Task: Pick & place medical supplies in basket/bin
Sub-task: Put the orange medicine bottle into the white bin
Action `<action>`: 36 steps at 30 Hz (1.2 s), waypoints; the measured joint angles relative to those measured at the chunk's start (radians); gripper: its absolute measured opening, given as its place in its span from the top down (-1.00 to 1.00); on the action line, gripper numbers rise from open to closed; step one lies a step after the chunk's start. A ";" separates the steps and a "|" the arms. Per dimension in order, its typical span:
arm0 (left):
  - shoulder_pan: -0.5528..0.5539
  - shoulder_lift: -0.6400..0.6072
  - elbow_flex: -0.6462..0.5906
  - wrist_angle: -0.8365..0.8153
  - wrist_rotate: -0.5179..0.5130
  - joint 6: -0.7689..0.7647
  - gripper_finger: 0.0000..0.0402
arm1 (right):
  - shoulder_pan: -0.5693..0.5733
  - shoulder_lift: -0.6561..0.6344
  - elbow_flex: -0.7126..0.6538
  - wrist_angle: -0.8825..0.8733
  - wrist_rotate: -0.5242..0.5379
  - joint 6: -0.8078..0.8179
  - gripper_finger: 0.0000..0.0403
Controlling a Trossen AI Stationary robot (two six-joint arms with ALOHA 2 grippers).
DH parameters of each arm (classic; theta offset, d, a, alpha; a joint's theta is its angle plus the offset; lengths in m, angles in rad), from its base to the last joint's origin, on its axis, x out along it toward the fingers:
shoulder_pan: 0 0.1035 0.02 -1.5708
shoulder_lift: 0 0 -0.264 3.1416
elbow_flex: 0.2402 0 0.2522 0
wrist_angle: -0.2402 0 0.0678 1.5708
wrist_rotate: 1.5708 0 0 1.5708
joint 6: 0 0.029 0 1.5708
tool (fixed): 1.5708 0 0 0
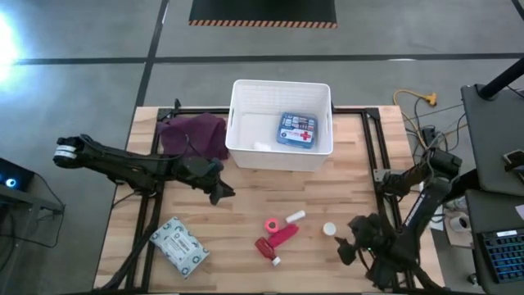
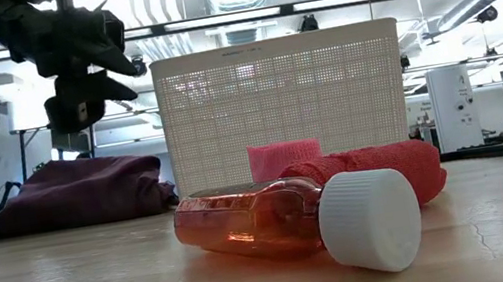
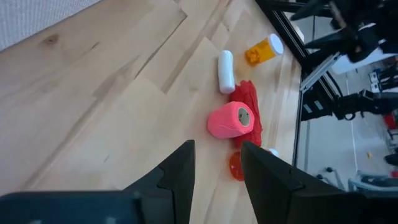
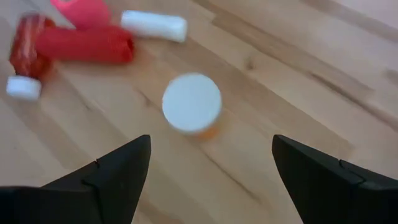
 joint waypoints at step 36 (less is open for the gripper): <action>-0.002 0.000 0.000 -0.057 -0.053 -0.263 0.44 | -0.091 0.116 -0.348 0.624 0.176 -0.495 -0.52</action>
